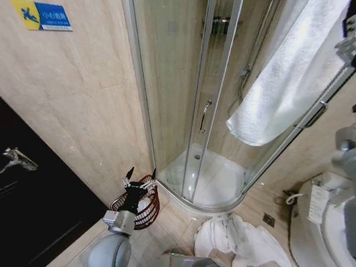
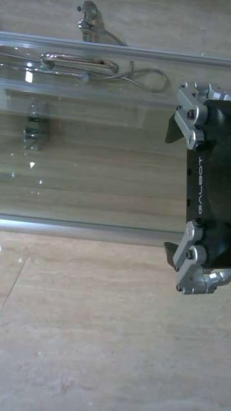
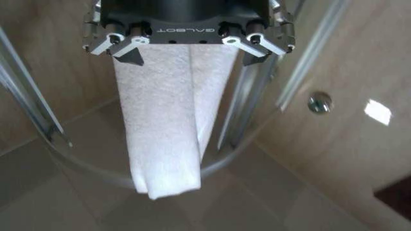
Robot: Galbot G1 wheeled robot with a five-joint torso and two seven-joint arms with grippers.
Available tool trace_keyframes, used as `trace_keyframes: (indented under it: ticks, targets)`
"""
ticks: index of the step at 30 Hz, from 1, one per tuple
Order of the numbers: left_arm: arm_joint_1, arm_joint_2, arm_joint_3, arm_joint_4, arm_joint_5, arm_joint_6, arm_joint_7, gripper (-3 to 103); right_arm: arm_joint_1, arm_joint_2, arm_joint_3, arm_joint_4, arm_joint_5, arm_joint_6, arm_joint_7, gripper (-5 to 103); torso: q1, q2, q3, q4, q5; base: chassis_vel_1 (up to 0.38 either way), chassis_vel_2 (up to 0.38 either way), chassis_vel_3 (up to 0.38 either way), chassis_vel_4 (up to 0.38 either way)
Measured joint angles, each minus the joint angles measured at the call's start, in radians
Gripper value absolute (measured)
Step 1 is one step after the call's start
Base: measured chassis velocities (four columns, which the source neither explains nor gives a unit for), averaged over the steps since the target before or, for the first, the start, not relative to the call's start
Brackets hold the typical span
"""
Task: Discard the used towel into the hamper.
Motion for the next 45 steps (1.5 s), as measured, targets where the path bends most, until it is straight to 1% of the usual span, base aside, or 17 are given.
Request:
trace_keyframes:
  ticks: [2, 4, 7, 11, 13, 16, 18, 22, 25, 26, 28, 30, 38, 41, 42, 44, 45]
  targets:
    - [0.0, 0.0, 0.0, 0.0, 0.0, 0.0, 0.0, 100, 0.061, -0.035, -0.027, -0.05, 0.004, -0.024, 0.001, 100, 0.0, 0.0, 0.0, -0.0001, 0.0005, 0.011, -0.013, -0.013, 0.028]
    - [0.0, 0.0, 0.0, 0.0, 0.0, 0.0, 0.0, 100, 0.145, -0.07, -0.069, -0.116, 0.043, -0.047, 0.007, 100, 0.0, 0.0, 0.0, -0.0003, 0.0, 0.0, 0.0, 0.0, 0.0]
    - [0.0, 0.0, 0.0, 0.0, 0.0, 0.0, 0.0, 100, 0.22, -0.084, -0.125, -0.165, 0.079, -0.064, 0.017, 100, 0.001, -0.001, 0.0, -0.0002, 0.0006, 0.0, 0.0, 0.0, 0.0]
    - [0.0, 0.0, 0.0, 0.0, 0.0, 0.0, 0.0, 100, 0.291, -0.081, -0.193, -0.181, 0.135, -0.073, 0.023, 100, 0.001, -0.001, 0.0, 0.0, 0.0001, 0.0, 0.0, 0.0, 0.0]
    - [0.0, 0.0, 0.0, 0.0, 0.0, 0.0, 0.0, 100, 0.317, -0.067, -0.24, -0.162, 0.203, -0.075, 0.02, 100, 0.001, -0.001, 0.0, 0.0, 0.0001, 0.0, 0.0, 0.0, 0.0]
    - [0.0, 0.0, 0.0, 0.0, 0.0, 0.0, 0.0, 100, 0.334, -0.053, -0.291, -0.136, 0.251, -0.068, 0.008, 100, 0.001, -0.001, 0.0, -0.0002, 0.0001, 0.0, 0.0, 0.0, 0.0]
    - [0.0, 0.0, 0.0, 0.0, 0.0, 0.0, 0.0, 100, 0.343, -0.048, -0.309, -0.13, 0.254, -0.065, 0.004, 100, 0.001, -0.001, 0.0, -0.0001, 0.0, 0.0, 0.0, 0.0, 0.0]
    - [0.0, 0.0, 0.0, 0.0, 0.0, 0.0, 0.0, 100, 0.394, -0.034, -0.368, -0.139, 0.217, -0.065, 0.006, 100, 0.001, -0.001, 0.0, -0.0001, 0.0001, 0.0, 0.0, 0.0, 0.0]
    - [0.0, 0.0, 0.0, 0.0, 0.0, 0.0, 0.0, 100, 0.461, -0.023, -0.413, -0.204, 0.099, -0.072, 0.019, 100, 0.001, 0.0, 0.0, 0.0, 0.0002, 0.0, 0.0, 0.0, 0.0]
    - [0.0, 0.0, 0.0, 0.0, 0.0, 0.0, 0.0, 100, 0.461, -0.023, -0.413, -0.204, 0.099, -0.072, 0.019, 100, 0.001, 0.0, 0.0, 0.0, 0.0002, 0.0, 0.0, 0.0, 0.0]
    - [0.0, 0.0, 0.0, 0.0, 0.0, 0.0, 0.0, 100, 0.504, -0.021, -0.428, -0.272, -0.041, -0.078, 0.018, 100, 0.001, 0.0, 0.0, 0.0, 0.0001, 0.0, 0.0, 0.0, 0.0]
    - [0.0, 0.0, 0.0, 0.0, 0.0, 0.0, 0.0, 100, 0.538, -0.022, -0.439, -0.33, -0.124, -0.08, 0.013, 100, 0.001, 0.0, 0.001, -0.0003, 0.0006, 0.0, 0.0, 0.0, 0.0]
    - [0.0, 0.0, 0.0, 0.0, 0.0, 0.0, 0.0, 100, 0.611, -0.008, -0.465, -0.445, -0.203, -0.101, 0.019, 100, 0.001, 0.0, 0.001, -0.0001, 0.0002, 0.0, 0.0, 0.0, 0.0]
    - [0.0, 0.0, 0.0, 0.0, 0.0, 0.0, 0.0, 100, 0.623, -0.004, -0.474, -0.466, -0.162, -0.124, 0.01, 101, 0.001, 0.0, 0.0, -0.0004, 0.0004, 0.0, 0.0, 0.0, 0.0]
    - [0.0, 0.0, 0.0, 0.0, 0.0, 0.0, 0.0, 100, 0.629, -0.002, -0.483, -0.473, -0.148, -0.124, 0.006, 98, 0.001, 0.0, 0.0, -0.0003, 0.0004, 0.0, 0.0, 0.0, 0.0]
    - [0.0, 0.0, 0.0, 0.0, 0.0, 0.0, 0.0, 100, 0.635, 0.0, -0.49, -0.48, -0.139, -0.122, -0.001, 98, 0.001, 0.0, 0.0, -0.0001, 0.0003, 0.0, 0.0, 0.0, 0.0]
    - [0.0, 0.0, 0.0, 0.0, 0.0, 0.0, 0.0, 100, 0.641, 0.001, -0.496, -0.487, -0.136, -0.118, -0.011, 95, 0.001, 0.0, 0.0, 0.0001, 0.0001, 0.0, 0.0, 0.0, 0.0]
